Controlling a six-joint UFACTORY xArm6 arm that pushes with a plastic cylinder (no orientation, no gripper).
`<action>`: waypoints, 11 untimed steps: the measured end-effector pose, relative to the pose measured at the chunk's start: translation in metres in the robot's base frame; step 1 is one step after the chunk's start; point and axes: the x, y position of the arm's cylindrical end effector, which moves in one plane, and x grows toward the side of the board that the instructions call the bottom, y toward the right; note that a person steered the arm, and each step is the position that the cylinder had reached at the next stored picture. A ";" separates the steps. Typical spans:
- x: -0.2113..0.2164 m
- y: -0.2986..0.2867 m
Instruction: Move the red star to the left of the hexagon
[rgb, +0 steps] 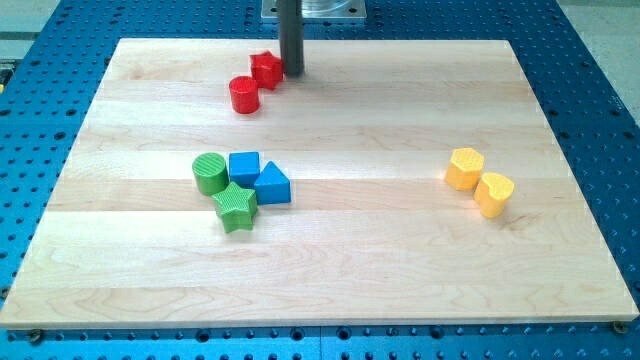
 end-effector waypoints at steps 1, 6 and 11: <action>-0.063 0.020; -0.028 0.009; 0.070 0.001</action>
